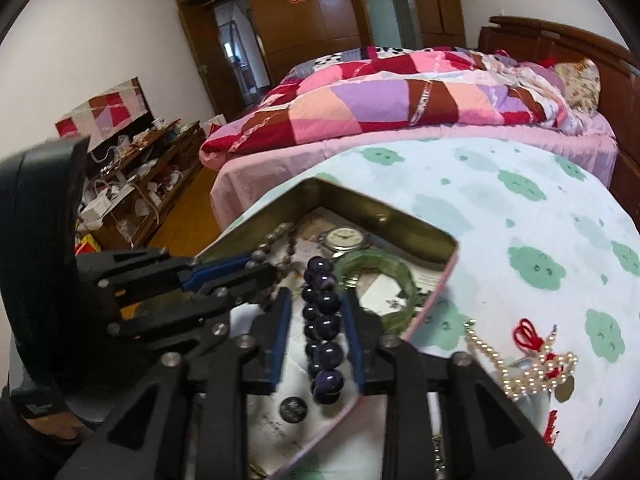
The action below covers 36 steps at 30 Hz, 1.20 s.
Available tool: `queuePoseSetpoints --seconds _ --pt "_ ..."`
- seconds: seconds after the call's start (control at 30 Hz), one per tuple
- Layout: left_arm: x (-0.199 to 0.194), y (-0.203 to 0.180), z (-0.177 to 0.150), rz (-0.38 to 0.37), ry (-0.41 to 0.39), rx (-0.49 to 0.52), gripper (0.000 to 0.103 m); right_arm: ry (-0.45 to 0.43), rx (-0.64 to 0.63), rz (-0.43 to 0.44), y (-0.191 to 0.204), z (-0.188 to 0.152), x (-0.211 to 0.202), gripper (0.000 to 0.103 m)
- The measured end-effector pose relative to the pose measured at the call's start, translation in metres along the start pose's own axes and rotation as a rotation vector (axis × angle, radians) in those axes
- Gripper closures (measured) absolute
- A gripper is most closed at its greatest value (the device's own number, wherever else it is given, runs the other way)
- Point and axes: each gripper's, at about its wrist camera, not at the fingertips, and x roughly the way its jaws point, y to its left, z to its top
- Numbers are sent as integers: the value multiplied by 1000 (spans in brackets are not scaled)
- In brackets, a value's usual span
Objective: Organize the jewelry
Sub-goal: 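Lower the bracelets into the tin and open both tools, then grasp the pearl necklace with the right tool and lift it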
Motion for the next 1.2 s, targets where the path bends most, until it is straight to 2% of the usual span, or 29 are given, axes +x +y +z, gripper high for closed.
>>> queuePoseSetpoints --seconds 0.07,0.1,0.13,0.2,0.23,0.3,0.4,0.53,0.67,0.77,0.93,1.03,1.07,1.1,1.2 --pt "0 -1 1 2 -2 3 92 -12 20 -5 -6 1 -1 49" --pt "-1 -1 1 2 -1 5 84 -17 30 -5 -9 2 -3 43" --pt "-3 -3 2 5 -8 7 78 -25 42 -3 -12 2 -5 42" --pt "-8 -5 2 12 -30 17 39 -44 49 2 -14 4 -11 37" --pt "-14 -6 3 26 -54 21 35 -48 46 1 -13 5 -13 35" --pt "-22 -6 5 12 -81 25 35 -61 49 -4 -15 6 -21 35" --pt "-28 -4 10 37 -98 16 35 -95 81 -23 -30 5 -41 35" --pt "-28 0 12 40 -95 -20 35 -146 151 -127 -59 -5 -71 35" --pt "-17 -3 9 78 -54 -39 34 -138 210 -193 -83 -15 -78 35" --pt "-13 -3 4 74 -37 -68 34 -118 216 -205 -89 -19 -74 35" --pt "-17 -12 2 52 -55 -68 34 -59 196 -205 -87 -24 -52 36" --pt "-17 -17 2 39 -55 -64 34 -33 161 -215 -81 -28 -43 49" --pt "-17 -18 2 35 -54 -64 34 -26 158 -218 -81 -28 -41 60" --pt "-17 -19 2 28 -54 -63 34 -14 154 -213 -82 -29 -38 76" --pt "-18 -21 1 21 -52 -64 34 -4 152 -227 -85 -33 -38 84"
